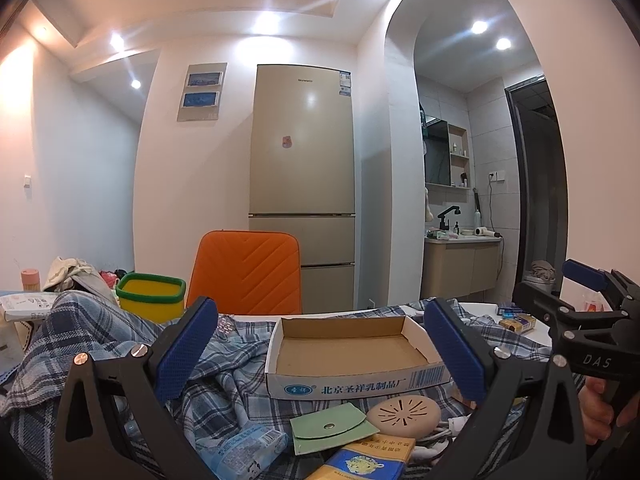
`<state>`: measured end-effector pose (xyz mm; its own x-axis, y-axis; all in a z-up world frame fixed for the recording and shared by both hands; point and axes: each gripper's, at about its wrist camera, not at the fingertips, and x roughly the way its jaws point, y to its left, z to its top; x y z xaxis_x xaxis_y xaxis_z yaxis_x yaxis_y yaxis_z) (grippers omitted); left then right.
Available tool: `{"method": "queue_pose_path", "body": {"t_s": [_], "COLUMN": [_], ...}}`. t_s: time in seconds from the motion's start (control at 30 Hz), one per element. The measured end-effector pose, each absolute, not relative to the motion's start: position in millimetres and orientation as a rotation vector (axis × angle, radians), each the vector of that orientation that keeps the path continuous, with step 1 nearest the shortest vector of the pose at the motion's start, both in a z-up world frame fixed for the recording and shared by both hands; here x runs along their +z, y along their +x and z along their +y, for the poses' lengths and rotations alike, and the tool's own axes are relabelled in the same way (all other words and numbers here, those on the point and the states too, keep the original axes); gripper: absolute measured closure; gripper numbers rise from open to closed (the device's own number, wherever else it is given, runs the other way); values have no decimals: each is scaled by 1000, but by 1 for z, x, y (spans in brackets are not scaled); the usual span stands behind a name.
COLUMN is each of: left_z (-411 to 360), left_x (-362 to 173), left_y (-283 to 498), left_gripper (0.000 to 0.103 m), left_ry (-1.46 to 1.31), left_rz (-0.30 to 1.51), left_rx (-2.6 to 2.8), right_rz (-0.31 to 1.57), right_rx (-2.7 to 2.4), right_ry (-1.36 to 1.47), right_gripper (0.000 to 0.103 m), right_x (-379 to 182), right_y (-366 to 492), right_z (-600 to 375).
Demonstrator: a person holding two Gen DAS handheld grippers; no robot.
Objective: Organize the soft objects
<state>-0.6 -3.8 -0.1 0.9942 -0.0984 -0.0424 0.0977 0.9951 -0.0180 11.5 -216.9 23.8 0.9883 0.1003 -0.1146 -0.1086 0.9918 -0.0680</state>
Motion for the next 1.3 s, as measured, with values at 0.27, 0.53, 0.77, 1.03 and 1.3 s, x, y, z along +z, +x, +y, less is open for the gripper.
{"method": "queue_pose_path", "body": {"t_s": [0.27, 0.53, 0.77, 1.03, 1.3], "left_z": [-4, 2, 8, 24, 26], "left_x": [-1, -1, 7, 17, -2], "left_y": [7, 16, 21, 46, 62], "left_gripper": [0, 0, 0, 0, 2], "left_ry": [-8, -29, -35, -64, -68], "left_rz": [80, 122, 187, 449, 645], "left_rx": [-103, -97, -135, -238, -424], "right_rz": [122, 100, 85, 95, 158], "right_rx": [108, 105, 103, 106, 184], "right_ry": [-75, -89, -116, -44, 13], "right_gripper": [0, 0, 0, 0, 0], "right_x": [25, 26, 28, 38, 37], "right_y": [12, 9, 5, 8, 13], "right_z": [-215, -213, -207, -218, -224]}}
